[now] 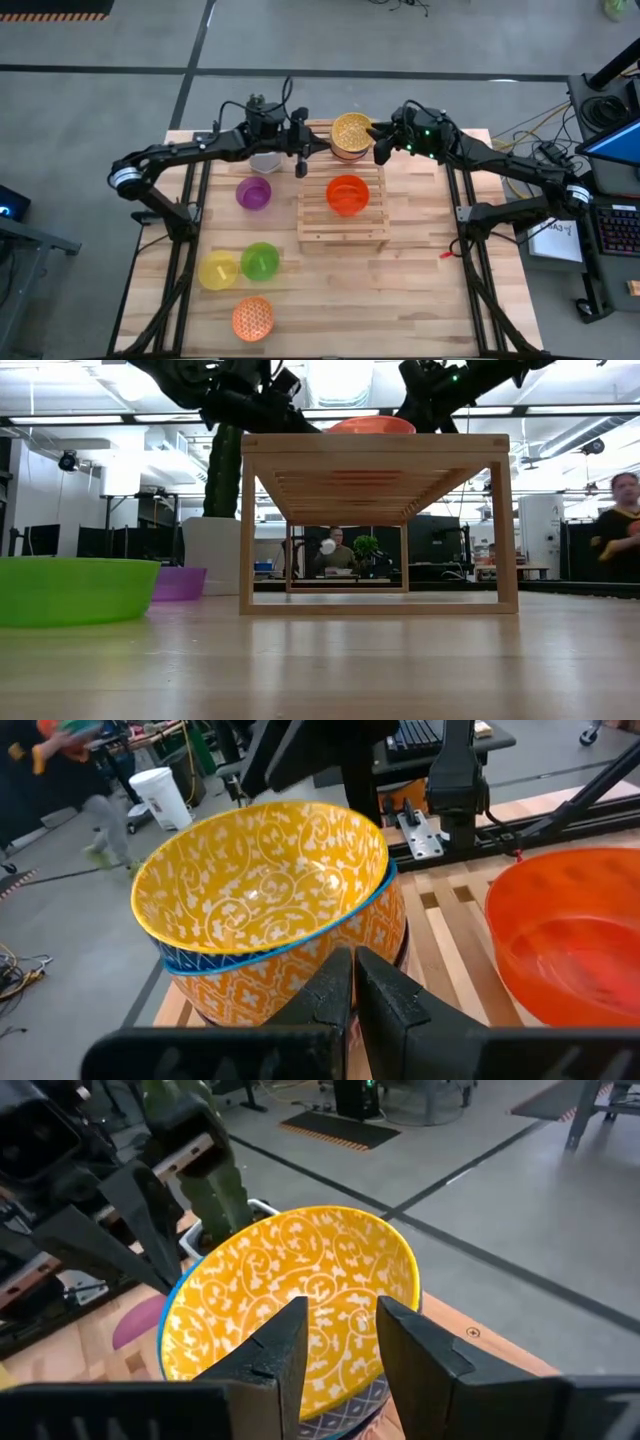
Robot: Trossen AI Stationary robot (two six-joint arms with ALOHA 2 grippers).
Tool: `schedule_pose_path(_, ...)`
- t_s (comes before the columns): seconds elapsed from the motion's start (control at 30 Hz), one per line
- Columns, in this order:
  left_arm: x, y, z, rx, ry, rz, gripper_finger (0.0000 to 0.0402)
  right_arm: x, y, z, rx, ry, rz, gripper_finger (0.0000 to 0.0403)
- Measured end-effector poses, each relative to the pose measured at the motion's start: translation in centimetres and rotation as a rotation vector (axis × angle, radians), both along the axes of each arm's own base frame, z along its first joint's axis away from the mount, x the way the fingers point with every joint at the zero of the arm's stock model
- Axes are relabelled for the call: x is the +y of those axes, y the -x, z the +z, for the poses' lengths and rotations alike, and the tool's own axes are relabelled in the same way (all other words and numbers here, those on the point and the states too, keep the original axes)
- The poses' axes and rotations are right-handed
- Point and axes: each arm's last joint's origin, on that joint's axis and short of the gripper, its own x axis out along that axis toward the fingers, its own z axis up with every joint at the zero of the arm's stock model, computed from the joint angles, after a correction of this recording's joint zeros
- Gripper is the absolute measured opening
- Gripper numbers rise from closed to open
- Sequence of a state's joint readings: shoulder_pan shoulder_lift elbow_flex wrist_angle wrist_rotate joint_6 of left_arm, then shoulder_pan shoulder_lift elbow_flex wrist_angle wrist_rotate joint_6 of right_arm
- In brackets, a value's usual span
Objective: Place and stack bowls onto a shelf
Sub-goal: Adjust the stacked bowls on the shelf
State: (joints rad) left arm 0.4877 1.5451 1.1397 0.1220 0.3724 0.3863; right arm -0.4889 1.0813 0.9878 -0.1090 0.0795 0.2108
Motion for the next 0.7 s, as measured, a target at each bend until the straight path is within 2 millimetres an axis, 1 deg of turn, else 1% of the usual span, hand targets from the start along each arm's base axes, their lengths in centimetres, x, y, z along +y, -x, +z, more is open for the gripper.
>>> schedule_pose_path(0.27,0.5,-0.6,-1.2,0.035,0.031,0.056,0.0,0.0,0.0,0.0,-0.002,0.003,0.001,0.0109)
schedule_pose_path(0.6,0.4,-0.5,-1.3,0.045,0.038,0.058,0.0,0.0,0.0,0.0,-0.002,0.002,0.001,0.0111)
schedule_pose_path(0.7,0.3,-0.4,-0.8,0.027,0.031,0.057,0.0,0.0,0.0,0.0,0.001,0.002,0.001,0.0107)
